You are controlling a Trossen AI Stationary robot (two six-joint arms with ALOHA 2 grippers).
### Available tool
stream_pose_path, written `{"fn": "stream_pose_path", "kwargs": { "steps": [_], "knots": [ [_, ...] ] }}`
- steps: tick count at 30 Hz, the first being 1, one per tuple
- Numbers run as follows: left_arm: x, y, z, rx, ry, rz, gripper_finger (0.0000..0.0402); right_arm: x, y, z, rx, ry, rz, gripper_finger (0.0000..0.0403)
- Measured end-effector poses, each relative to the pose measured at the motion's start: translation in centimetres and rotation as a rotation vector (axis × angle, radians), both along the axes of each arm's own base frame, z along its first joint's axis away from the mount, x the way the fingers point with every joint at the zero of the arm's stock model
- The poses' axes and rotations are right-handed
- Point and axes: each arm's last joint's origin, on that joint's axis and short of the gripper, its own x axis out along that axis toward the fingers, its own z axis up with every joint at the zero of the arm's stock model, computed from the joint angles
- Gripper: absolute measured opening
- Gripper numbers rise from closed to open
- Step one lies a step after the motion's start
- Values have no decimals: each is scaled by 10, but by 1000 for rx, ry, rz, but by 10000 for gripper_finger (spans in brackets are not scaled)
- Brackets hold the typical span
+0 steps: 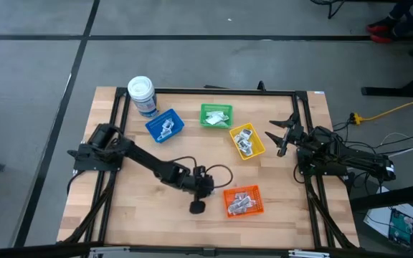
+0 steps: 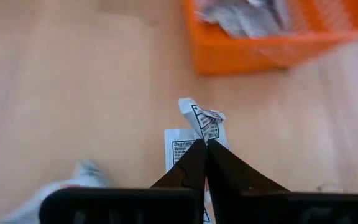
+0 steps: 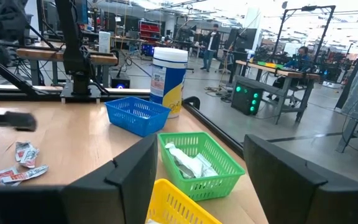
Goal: Pick & Place First Aid Supplies
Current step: Put the white ointment pack into the orange bin
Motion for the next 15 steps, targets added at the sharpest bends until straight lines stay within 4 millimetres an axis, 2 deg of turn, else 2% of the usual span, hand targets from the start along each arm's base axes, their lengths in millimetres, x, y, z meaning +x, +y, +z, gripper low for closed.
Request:
{"fn": "stream_pose_path", "kwargs": {
  "steps": [6,10,15],
  "knots": [
    [-14,-13,-12,26,34,-77,15,0,0,0,0,0,0,236],
    [-16,-15,-13,32,38,-88,29,0,0,0,0,0,0,236],
    [-14,-11,-13,51,35,-94,67,0,0,0,0,0,0,236]
  ]
}}
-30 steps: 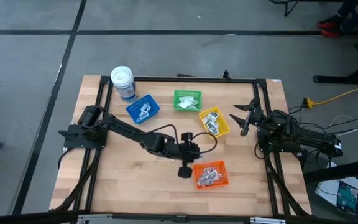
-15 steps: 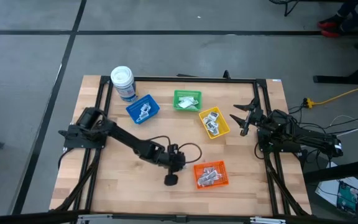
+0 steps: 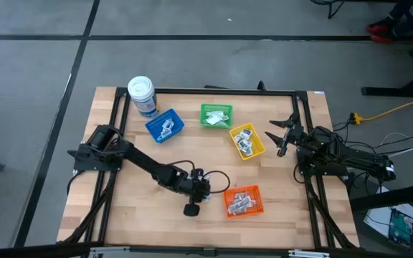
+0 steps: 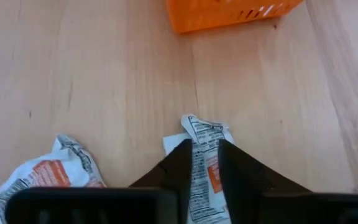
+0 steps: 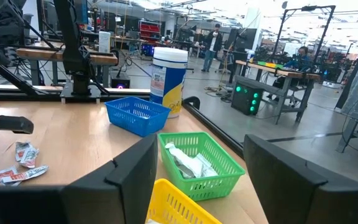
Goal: Pick & Place First Aid Supplies
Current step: Put the white ointment pack into the orange bin
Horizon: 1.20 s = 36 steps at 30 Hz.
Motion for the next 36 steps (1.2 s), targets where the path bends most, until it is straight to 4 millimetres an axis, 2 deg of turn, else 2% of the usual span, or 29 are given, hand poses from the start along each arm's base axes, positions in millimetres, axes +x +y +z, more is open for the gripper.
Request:
{"fn": "stream_pose_path", "kwargs": {
  "steps": [8,13,22,28,31,36],
  "knots": [
    [-4,-5,10,41,-31,-55,150,0,0,0,0,0,0,236],
    [-7,-12,18,78,-66,-120,171,0,0,0,0,0,0,236],
    [-1,-7,0,145,-51,-162,163,0,0,0,0,0,0,236],
    [5,-4,-7,131,-59,-179,153,0,0,0,0,0,0,236],
    [9,-4,-16,97,-37,-203,144,0,0,0,0,0,0,236],
    [14,-7,-18,85,-48,-220,116,0,0,0,0,0,0,236]
  ]
}}
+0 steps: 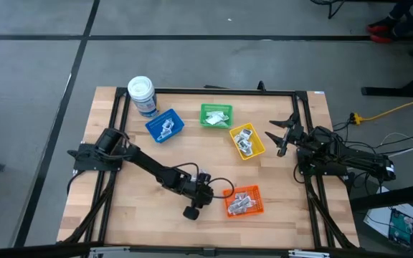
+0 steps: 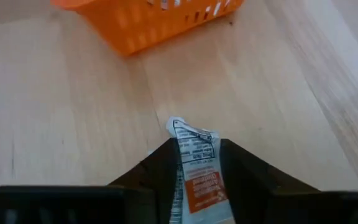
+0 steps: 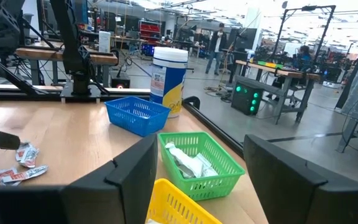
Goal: Pick & Place First Aid Supplies
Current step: Put the white ointment pack into the orange bin
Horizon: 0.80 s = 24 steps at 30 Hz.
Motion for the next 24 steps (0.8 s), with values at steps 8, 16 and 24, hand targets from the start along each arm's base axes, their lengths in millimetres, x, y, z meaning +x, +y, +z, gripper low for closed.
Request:
{"fn": "stream_pose_path", "kwargs": {
  "steps": [8,16,24],
  "knots": [
    [6,-2,10,18,-33,-21,24,0,0,0,0,0,0,236],
    [12,-3,18,44,-71,4,6,0,0,0,0,0,0,236],
    [22,-2,32,149,-148,-12,5,0,0,0,0,0,0,236]
  ]
}}
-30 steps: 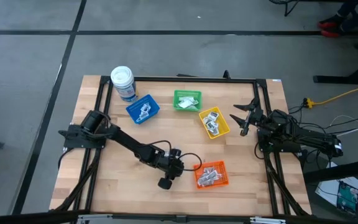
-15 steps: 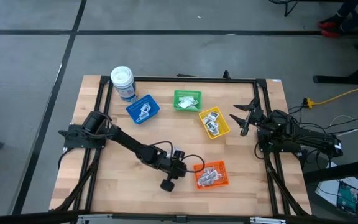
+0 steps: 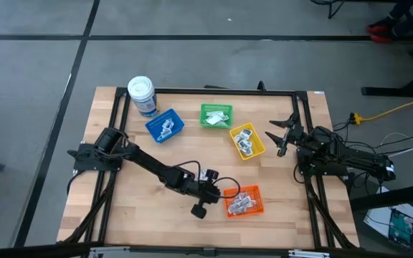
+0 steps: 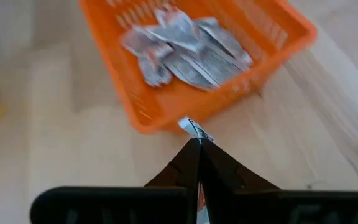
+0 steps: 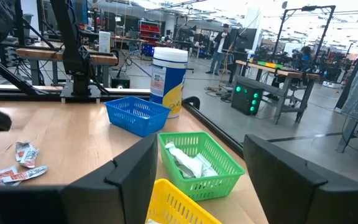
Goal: Pick & Place First Aid Supplies
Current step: Put the white ointment pack into the orange bin
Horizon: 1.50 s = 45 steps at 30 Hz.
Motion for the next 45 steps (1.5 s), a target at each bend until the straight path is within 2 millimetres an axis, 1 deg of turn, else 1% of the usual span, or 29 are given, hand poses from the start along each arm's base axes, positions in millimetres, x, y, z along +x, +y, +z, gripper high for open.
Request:
{"fn": "stream_pose_path", "kwargs": {
  "steps": [5,12,16,18,24,26,32,37,40,45],
  "knots": [
    [1,7,20,32,-60,62,2,0,0,0,0,0,1,236],
    [-4,13,54,-4,-139,85,2,0,0,0,0,0,0,236],
    [6,14,74,-75,-180,43,3,0,0,0,0,0,0,236],
    [17,15,82,-119,-210,13,4,0,0,0,0,0,0,236],
    [40,15,81,-154,-224,-9,2,0,0,0,0,0,0,236],
    [44,14,79,-180,-216,-7,5,0,0,0,0,0,0,236],
    [53,8,60,-261,-154,-42,4,0,0,0,0,0,0,236],
    [56,3,37,-315,-80,-5,4,0,0,0,0,0,0,236],
    [57,3,30,-324,-59,17,16,0,0,0,0,0,0,236],
    [58,5,30,-283,-83,71,54,0,0,0,0,0,0,236]
  ]
}}
